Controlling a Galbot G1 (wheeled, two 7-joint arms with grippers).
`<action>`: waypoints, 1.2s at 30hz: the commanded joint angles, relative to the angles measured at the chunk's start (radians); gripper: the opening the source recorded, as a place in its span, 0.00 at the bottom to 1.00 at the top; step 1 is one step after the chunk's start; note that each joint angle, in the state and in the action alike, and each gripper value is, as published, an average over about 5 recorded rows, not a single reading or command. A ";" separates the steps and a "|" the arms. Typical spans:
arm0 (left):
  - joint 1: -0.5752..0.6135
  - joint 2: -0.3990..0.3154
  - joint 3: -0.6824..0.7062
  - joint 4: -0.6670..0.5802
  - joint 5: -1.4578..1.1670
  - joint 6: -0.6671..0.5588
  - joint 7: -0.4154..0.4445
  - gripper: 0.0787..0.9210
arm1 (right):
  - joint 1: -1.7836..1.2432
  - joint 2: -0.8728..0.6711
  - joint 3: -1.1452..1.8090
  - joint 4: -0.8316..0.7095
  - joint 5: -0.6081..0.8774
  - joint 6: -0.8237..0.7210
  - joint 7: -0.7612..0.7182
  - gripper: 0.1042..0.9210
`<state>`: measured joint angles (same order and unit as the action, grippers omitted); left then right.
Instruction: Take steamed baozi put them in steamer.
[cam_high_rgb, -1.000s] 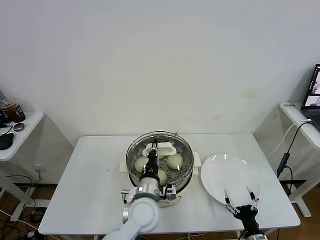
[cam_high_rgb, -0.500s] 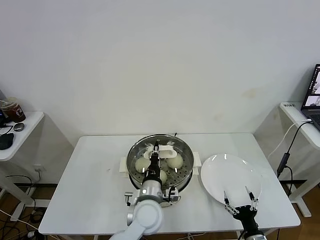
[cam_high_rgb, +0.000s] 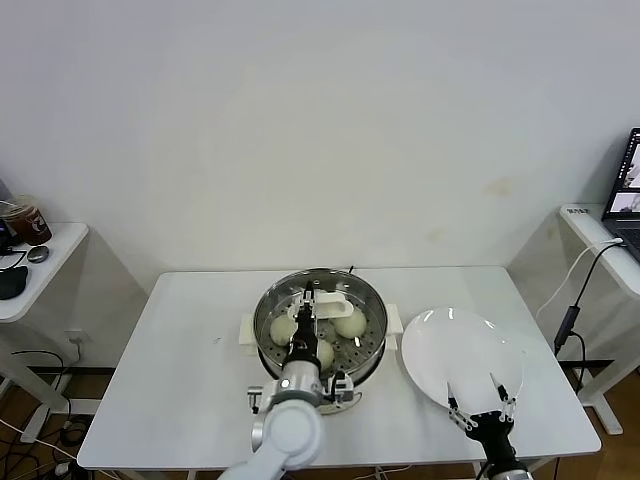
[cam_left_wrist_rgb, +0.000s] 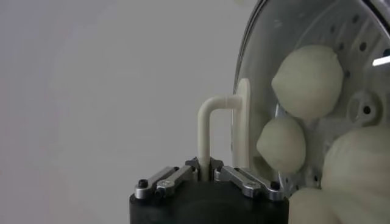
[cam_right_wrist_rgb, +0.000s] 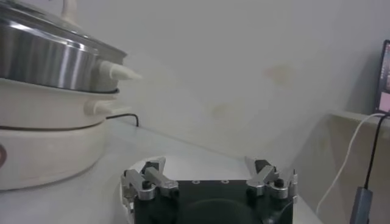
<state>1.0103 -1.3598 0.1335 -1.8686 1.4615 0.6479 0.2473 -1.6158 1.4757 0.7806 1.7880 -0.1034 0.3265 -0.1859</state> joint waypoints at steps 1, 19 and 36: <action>0.092 0.023 -0.046 -0.119 -0.338 -0.044 -0.132 0.32 | -0.003 -0.001 -0.001 0.002 -0.001 0.000 -0.001 0.88; 0.931 0.114 -0.652 -0.578 -1.554 -0.774 -0.460 0.88 | -0.035 -0.027 -0.024 0.048 0.122 -0.041 -0.030 0.88; 0.997 0.000 -0.676 -0.124 -1.699 -1.059 -0.319 0.88 | -0.189 -0.135 -0.164 0.176 0.275 -0.137 0.003 0.88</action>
<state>1.8820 -1.3112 -0.4514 -2.2192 -0.0717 -0.1655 -0.1401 -1.7286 1.3775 0.6885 1.9050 0.1073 0.2218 -0.1945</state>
